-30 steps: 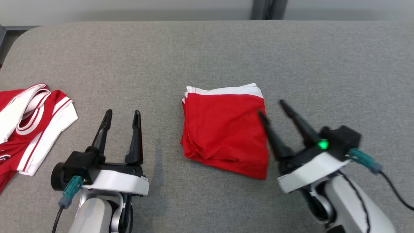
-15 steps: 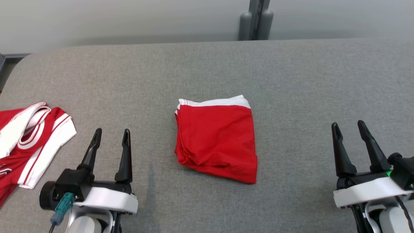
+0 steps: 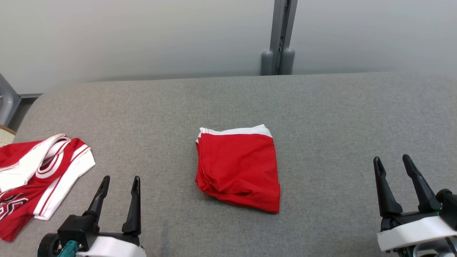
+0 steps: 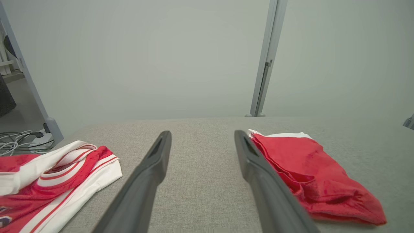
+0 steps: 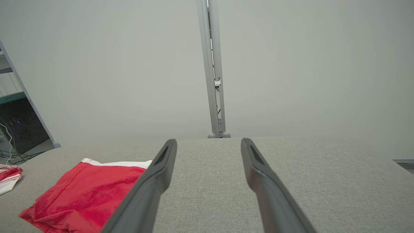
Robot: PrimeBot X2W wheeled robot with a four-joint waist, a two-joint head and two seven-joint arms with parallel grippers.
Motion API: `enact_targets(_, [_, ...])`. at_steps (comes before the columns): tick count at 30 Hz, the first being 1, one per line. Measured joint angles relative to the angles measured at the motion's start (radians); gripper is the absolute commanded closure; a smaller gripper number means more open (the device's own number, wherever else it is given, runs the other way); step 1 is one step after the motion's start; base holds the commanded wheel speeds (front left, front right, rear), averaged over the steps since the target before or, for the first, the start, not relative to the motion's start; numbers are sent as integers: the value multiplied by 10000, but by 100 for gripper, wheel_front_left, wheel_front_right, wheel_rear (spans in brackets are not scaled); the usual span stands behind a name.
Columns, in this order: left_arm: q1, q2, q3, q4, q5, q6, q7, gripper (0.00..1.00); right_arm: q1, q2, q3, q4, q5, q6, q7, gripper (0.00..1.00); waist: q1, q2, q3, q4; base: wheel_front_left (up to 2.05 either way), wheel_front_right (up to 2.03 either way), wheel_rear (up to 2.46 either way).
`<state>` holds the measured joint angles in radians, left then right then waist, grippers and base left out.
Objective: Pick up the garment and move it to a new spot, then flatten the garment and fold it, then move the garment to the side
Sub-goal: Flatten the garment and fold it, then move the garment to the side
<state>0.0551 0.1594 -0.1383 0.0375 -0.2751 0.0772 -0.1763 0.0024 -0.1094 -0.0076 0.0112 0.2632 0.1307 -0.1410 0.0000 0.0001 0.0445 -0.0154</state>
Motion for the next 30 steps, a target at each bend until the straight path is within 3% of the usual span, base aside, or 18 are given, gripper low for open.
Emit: enact_targets(30, [327, 261, -151, -301, -77, 293, 278, 0, 507, 159, -165, -268, -73, 0, 364, 0, 0, 0, -249, 167, 0, 0, 0])
